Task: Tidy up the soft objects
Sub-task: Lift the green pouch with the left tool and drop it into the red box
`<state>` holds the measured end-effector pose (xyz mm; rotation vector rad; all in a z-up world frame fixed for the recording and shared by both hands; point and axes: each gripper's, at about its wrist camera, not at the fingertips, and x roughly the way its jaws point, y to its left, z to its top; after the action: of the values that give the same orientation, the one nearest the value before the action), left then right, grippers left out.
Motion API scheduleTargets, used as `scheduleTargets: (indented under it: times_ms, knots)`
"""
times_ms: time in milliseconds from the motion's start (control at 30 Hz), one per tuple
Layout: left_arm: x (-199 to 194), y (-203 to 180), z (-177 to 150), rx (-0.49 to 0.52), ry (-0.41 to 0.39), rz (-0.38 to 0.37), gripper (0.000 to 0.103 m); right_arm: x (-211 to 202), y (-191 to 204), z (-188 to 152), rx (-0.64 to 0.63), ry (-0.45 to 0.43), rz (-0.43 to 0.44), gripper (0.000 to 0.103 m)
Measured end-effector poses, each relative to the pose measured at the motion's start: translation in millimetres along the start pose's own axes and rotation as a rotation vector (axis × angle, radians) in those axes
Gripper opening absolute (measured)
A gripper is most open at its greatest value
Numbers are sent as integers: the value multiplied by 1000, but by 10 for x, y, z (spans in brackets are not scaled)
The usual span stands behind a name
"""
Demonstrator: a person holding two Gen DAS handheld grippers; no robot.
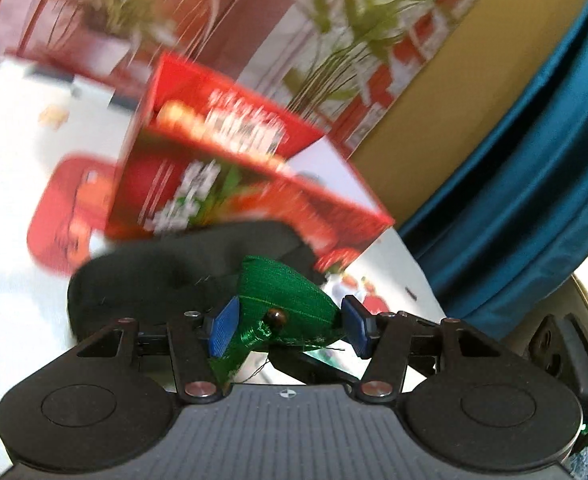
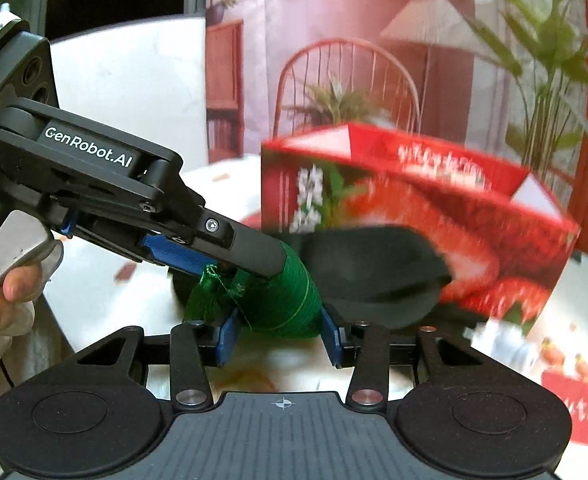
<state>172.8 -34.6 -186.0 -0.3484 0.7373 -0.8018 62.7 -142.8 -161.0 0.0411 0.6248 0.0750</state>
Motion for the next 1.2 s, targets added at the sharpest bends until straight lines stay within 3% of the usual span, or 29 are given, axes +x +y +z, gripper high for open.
scheduleTargets:
  times_ms: [433, 733, 900, 1200]
  knots:
    - [-330, -624, 1093, 166, -158, -15, 59, -224, -254, 1148, -101, -192, -43, 40]
    - [-239, -857, 1664, 221, -238, -31, 59, -110, -557, 1841, -157, -287, -93, 40]
    - [3, -836, 1781, 221, -200, -28, 59, 75, -761, 1902, -165, -282, -117, 40]
    - [691, -870, 1846, 224, -69, -69, 58, 277, -1293, 1611, -89, -219, -147, 41]
